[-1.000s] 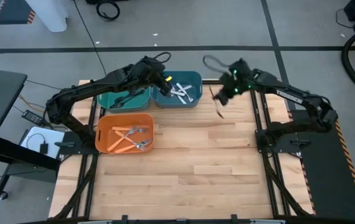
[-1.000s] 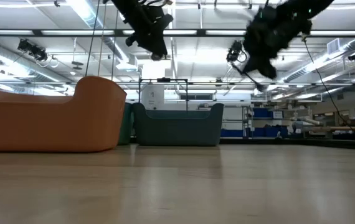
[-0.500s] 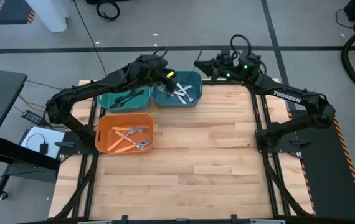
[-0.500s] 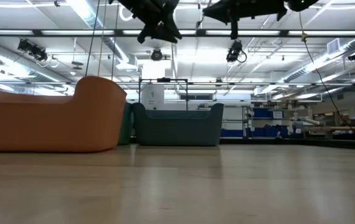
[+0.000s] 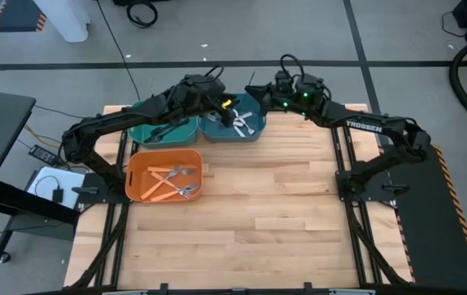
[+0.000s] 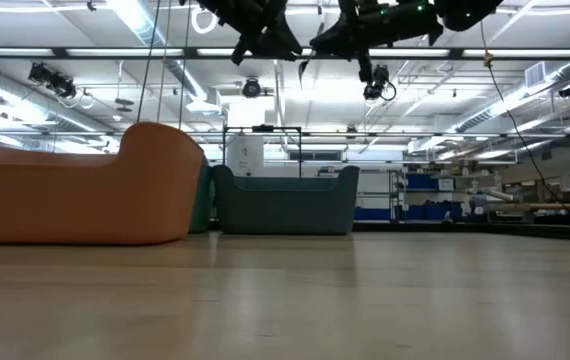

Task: Sort silverware by color (type)
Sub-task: Put the black fork into the green bin

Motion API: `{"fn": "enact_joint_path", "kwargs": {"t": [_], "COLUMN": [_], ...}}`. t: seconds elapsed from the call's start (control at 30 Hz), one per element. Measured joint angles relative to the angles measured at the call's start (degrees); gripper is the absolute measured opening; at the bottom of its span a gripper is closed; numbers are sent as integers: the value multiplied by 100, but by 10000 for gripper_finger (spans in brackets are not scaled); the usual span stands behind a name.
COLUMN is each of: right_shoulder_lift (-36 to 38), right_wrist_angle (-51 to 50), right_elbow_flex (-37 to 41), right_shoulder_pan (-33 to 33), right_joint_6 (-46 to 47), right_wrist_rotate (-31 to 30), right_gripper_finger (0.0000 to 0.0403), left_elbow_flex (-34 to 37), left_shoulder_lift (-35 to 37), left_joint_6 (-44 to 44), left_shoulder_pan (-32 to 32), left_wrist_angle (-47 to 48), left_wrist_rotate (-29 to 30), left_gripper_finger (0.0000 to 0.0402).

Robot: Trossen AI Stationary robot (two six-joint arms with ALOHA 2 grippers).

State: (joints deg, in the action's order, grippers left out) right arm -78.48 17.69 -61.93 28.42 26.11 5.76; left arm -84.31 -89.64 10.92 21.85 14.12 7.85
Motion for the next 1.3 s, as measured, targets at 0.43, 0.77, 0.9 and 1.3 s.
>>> {"fn": "enact_joint_path", "kwargs": {"t": [0.43, 0.77, 0.9, 1.3], "right_shoulder_lift": [-113, -111, -113, -56], "right_wrist_angle": [-22, -72, -99, -38], "right_elbow_flex": [0, 0, 0, 0], "right_shoulder_pan": [-119, -178, -176, -167], "right_joint_6": [-78, -175, -135, -179], "right_wrist_rotate": [-157, -173, -194, -153], "right_gripper_finger": [18, 18, 25, 106], "left_elbow_flex": [0, 2, 2, 4], "left_shoulder_lift": [-325, -541, -541, -243], "left_joint_6": [147, 174, 81, -650], "left_shoulder_pan": [2, 16, 11, 212], "left_wrist_angle": [-111, -379, -401, 534], "left_wrist_rotate": [-66, -175, -221, 483], "left_gripper_finger": [110, 84, 22, 11]}}
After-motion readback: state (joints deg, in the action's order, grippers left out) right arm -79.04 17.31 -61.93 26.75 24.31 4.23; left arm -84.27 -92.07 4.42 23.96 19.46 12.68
